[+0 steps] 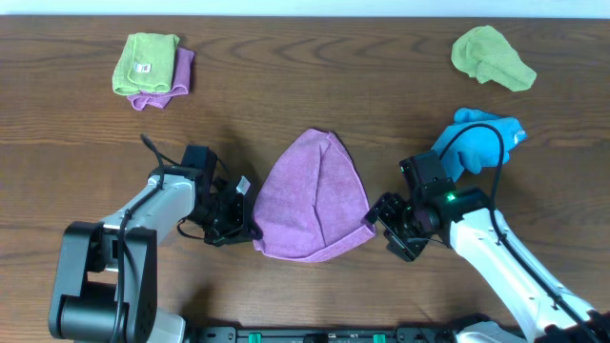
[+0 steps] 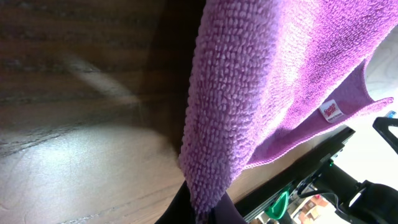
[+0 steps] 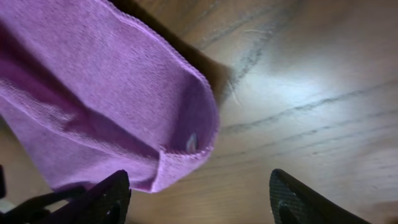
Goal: Fold the cloth
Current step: 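Grasp the purple cloth's right corner with the right gripper, then lift the purple cloth with both grippers and stretch it apart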
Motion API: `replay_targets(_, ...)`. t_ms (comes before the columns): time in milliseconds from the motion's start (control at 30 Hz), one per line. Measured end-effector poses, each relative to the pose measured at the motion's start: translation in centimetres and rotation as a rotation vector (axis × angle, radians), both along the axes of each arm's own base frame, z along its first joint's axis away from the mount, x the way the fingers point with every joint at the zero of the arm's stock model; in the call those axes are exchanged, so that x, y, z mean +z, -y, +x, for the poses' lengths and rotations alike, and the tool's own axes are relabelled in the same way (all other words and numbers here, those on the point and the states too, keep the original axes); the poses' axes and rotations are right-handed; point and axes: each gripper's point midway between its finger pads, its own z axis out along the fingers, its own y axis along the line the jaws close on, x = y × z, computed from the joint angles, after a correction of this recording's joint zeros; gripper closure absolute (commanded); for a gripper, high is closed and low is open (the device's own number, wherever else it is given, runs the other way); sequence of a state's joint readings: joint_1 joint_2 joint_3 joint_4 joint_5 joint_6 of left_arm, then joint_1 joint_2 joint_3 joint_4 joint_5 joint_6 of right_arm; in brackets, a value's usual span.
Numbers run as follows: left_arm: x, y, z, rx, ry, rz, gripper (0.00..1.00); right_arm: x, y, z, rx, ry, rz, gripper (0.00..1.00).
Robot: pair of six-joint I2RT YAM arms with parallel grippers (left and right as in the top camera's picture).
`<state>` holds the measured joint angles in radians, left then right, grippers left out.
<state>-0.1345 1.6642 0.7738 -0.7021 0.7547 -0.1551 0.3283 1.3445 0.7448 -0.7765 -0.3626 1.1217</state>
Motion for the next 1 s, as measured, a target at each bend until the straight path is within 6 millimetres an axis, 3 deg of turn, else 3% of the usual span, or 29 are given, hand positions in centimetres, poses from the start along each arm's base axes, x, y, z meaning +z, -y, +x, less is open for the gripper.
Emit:
replay_targets(367,0.0,0.0,0.0,0.0,0.0,0.0,0.94,-2.7,-0.9,0.8,-0.063,-0.073,0.032,0.34)
replay_targets(533,0.0,0.0,0.0,0.0,0.0,0.0,0.94,-3.8,-1.1,0.7,-0.081,-0.117,0.034,0.46)
replay_targets(667,0.0,0.0,0.0,0.0,-0.001,0.0,0.94,-3.9,-1.3,1.0,-0.09,-0.114,0.046,0.57)
replay_targets(1000,0.0,0.0,0.0,0.0,0.0,0.0,0.94,-3.9,-1.4,0.9,-0.091,-0.117,0.049,0.59)
